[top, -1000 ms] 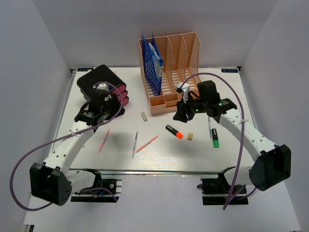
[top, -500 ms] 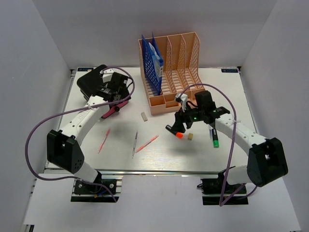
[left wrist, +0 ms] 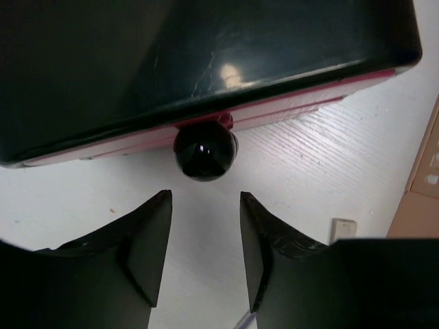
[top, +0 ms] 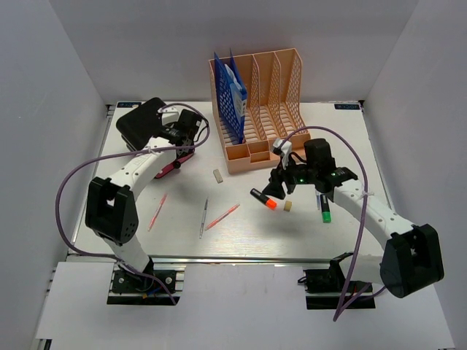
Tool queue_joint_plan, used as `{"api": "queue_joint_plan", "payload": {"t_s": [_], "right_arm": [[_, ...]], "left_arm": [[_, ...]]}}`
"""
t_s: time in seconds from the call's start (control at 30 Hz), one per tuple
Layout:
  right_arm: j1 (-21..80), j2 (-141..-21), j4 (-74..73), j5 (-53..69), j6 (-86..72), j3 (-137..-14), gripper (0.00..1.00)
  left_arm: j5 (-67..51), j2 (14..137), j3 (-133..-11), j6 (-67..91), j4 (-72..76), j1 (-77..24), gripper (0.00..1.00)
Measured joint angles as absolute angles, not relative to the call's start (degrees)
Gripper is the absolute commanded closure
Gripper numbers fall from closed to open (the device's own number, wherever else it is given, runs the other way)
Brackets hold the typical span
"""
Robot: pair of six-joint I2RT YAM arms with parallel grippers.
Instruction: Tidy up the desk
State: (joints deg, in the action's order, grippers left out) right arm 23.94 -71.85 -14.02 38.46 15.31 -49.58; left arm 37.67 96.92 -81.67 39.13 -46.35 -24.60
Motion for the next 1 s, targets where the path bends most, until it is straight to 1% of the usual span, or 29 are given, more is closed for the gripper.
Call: {"api": "queue_joint_plan", "payload": {"t_s": [0.13, 0.17, 0.23, 0.37, 0.63, 0.7, 0.77, 0.8, 0.93, 0.97, 1.0], "right_arm": [[23.55, -70.81, -13.39, 37.89, 15.94, -49.06, 0.36], [23.38, -70.59, -13.26, 37.82, 16.10, -48.95, 0.36], [23.14, -70.41, -13.17, 37.69, 16.40, -48.86, 0.36], [22.83, -70.08, -13.08, 37.58, 16.97, -48.84, 0.36], [22.55, -69.23, -12.23, 37.23, 17.63, -46.89, 0.36], [22.50, -69.17, -12.08, 37.08, 18.06, -46.81, 0.37], [22.50, -69.12, -11.99, 37.01, 18.33, -46.78, 0.37], [22.50, -69.12, -11.94, 36.99, 18.46, -46.78, 0.37], [22.48, -69.04, -11.90, 36.99, 18.72, -46.63, 0.37], [22.48, -69.04, -11.90, 36.99, 18.76, -46.59, 0.37], [22.46, -69.01, -11.90, 36.99, 18.83, -46.59, 0.37]], "left_arm": [[40.10, 98.10, -83.05, 40.47, -46.37, -24.60, 0.38], [40.71, 98.26, -83.11, 40.97, -46.37, -24.60, 0.35], [41.98, 98.54, -83.11, 41.71, -46.54, -24.60, 0.33], [43.83, 99.35, -83.11, 42.63, -46.48, -24.60, 0.32], [45.25, 101.30, -83.44, 43.40, -45.15, -24.99, 0.44], [45.67, 101.95, -84.07, 43.57, -44.95, -24.99, 0.46], [46.06, 102.24, -84.20, 43.72, -44.75, -24.99, 0.52], [46.37, 102.26, -84.20, 43.75, -44.99, -24.99, 0.58], [46.76, 102.26, -84.18, 44.03, -44.95, -24.99, 0.68], [46.74, 102.26, -84.18, 44.01, -44.95, -24.99, 0.74], [46.76, 102.26, -84.16, 44.01, -44.93, -24.99, 0.77]]}}
